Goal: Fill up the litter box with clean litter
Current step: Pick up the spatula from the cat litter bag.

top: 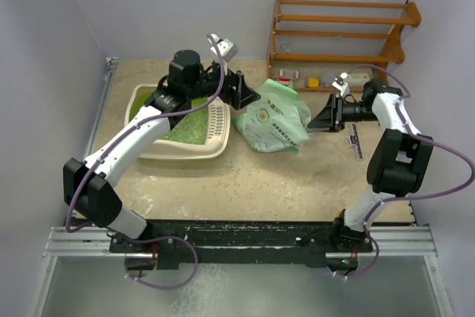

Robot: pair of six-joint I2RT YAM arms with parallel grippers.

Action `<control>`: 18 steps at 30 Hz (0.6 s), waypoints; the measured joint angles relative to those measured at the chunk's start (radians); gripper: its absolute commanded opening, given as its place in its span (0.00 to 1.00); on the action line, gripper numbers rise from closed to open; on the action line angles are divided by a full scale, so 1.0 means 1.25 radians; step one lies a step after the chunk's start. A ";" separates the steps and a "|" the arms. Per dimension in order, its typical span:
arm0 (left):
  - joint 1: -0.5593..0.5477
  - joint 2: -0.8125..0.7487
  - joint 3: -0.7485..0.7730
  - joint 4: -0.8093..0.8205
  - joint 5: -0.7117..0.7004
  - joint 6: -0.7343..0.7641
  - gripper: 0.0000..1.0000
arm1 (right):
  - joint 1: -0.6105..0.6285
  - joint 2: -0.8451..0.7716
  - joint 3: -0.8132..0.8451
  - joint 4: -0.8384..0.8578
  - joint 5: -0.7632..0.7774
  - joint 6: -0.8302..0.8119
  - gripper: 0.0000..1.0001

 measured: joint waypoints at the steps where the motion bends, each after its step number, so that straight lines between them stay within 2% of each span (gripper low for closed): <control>1: 0.000 0.000 -0.001 0.000 0.000 0.000 0.85 | 0.003 0.000 0.001 -0.001 0.001 0.000 0.48; 18: 0.000 0.000 -0.022 0.018 0.003 -0.021 0.86 | 0.054 -0.001 -0.057 0.060 0.081 0.035 0.45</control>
